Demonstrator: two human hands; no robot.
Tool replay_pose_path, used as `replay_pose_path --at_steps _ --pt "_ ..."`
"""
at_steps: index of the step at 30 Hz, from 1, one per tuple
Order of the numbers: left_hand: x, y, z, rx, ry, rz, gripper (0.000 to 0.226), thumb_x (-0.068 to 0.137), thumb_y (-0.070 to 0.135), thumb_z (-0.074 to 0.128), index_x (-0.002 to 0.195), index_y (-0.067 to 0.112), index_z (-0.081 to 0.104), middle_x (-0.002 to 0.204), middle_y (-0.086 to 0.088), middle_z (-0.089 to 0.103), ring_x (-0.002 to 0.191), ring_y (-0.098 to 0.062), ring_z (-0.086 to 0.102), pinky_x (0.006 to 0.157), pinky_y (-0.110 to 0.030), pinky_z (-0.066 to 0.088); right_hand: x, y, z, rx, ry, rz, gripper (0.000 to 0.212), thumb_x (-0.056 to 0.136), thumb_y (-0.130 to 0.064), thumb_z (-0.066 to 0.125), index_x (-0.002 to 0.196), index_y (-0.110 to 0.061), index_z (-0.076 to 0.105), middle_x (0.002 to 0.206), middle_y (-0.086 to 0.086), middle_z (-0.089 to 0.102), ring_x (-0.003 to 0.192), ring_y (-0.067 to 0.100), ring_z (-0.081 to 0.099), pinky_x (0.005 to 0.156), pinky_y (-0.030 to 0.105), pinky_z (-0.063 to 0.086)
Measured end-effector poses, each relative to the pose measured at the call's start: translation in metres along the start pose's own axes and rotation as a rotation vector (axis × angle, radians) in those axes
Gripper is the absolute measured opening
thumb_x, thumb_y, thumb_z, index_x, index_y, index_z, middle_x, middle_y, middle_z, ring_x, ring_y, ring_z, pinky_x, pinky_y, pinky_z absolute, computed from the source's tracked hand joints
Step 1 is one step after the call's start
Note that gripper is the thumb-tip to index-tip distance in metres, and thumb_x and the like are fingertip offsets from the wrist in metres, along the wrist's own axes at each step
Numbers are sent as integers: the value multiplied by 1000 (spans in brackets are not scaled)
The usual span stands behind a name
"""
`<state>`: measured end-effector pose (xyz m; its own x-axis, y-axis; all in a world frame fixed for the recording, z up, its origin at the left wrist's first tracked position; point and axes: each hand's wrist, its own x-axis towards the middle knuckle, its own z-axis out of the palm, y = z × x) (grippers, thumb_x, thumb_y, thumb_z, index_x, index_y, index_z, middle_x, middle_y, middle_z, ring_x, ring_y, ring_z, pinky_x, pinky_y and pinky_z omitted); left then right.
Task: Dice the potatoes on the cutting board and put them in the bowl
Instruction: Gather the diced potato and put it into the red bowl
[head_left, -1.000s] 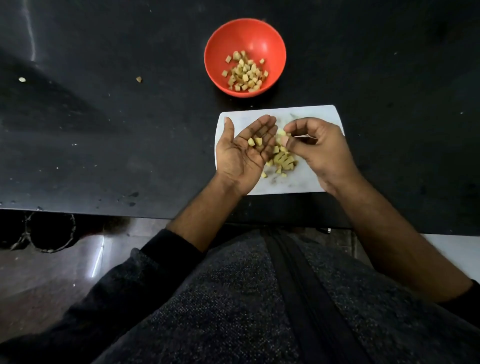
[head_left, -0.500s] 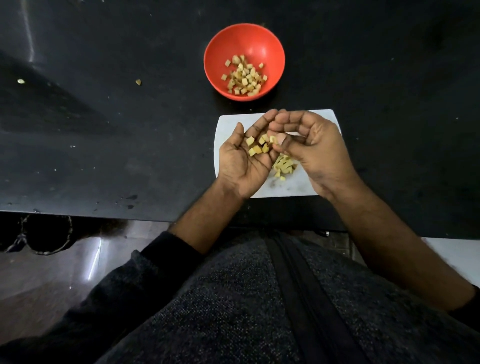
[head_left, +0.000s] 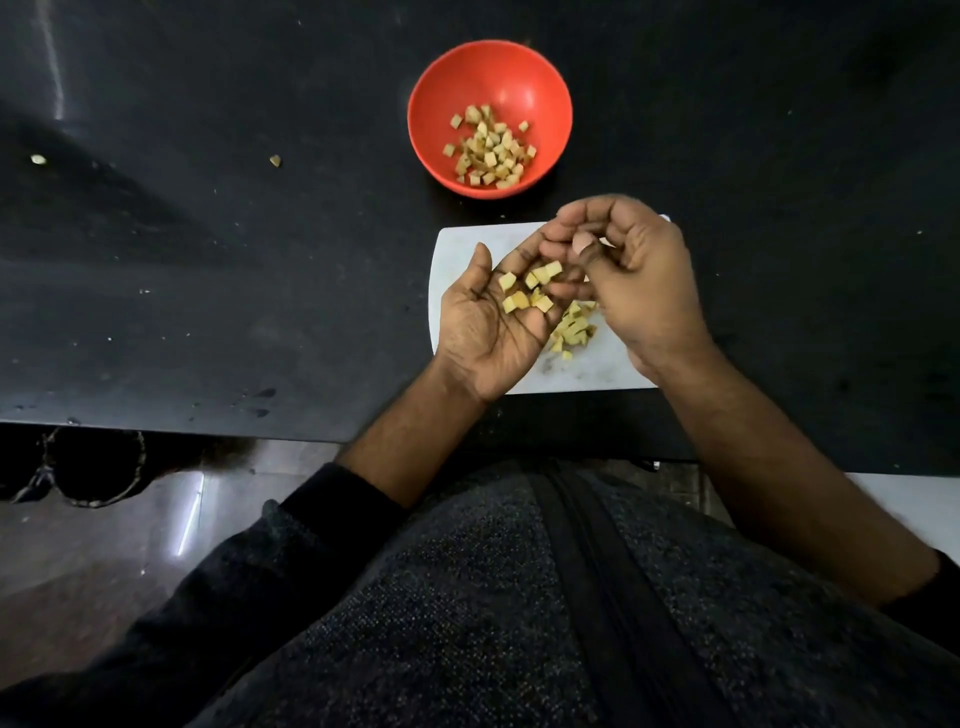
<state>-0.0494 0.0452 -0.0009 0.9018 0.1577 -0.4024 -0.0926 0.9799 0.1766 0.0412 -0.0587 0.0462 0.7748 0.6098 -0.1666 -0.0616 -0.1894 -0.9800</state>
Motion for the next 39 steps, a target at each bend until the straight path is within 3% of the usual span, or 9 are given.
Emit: replay_pose_path --at_steps 4,8,12,15,17,21,25,31,39 --pt "2 1 0 24 38 -14 67 108 45 20 145 -8 39 145 -27 48 131 -37 50 116 -39 36 4 2 -4 -102 75 -100 17 98 -2 53 110 -7 65 102 3 72 95 16 72 79 43 60" --pt "3 4 -2 9 110 33 66 108 41 25 142 -13 41 144 -32 48 138 -40 46 121 -42 30 3 20 -13 -375 117 -205 16 96 -10 57 109 -11 67 104 -3 70 95 9 68 85 32 57" --pt "2 13 -2 -86 108 78 67 108 42 26 142 -14 41 146 -30 46 139 -41 44 121 -43 31 -2 52 -22 -844 -113 -130 35 92 -15 64 127 -15 62 123 3 59 112 19 57 96 36 50" --pt "0 18 -5 -62 103 83 67 107 45 23 146 -7 40 151 -24 44 142 -35 42 121 -42 29 -10 65 -14 -1113 -316 -154 66 85 -46 70 142 -19 47 136 7 47 122 30 44 98 44 46" --pt "-1 18 -6 -23 139 90 63 108 43 23 146 -5 41 151 -22 45 142 -33 42 122 -41 28 -13 69 -7 -1194 -320 -183 76 82 -55 69 144 -21 41 138 7 42 123 30 41 95 44 46" --pt "0 16 -7 121 243 102 43 107 16 38 141 -9 46 142 -25 53 134 -36 52 117 -41 38 -8 71 -3 -1171 -221 -220 60 84 -37 73 135 -19 46 128 7 45 118 29 46 86 45 53" --pt "-2 12 -7 354 267 143 34 99 -8 46 132 -8 53 135 -23 60 122 -34 62 106 -35 49 1 74 -4 -1060 -207 -183 44 82 -33 77 115 -17 54 115 6 51 104 28 52 80 40 48" --pt "-5 8 -10 772 293 208 40 93 -13 54 132 -4 58 133 -20 62 110 -26 66 101 -34 53 11 71 -8 -837 -218 -80 25 79 -13 77 100 -19 65 97 -4 56 85 15 57 79 34 52" --pt "-7 5 -7 726 279 186 38 97 -12 47 131 1 59 145 -9 56 97 -9 67 101 -31 53 9 69 -15 -770 -145 -126 30 82 -1 70 104 -21 69 99 -5 63 86 12 62 80 37 55"
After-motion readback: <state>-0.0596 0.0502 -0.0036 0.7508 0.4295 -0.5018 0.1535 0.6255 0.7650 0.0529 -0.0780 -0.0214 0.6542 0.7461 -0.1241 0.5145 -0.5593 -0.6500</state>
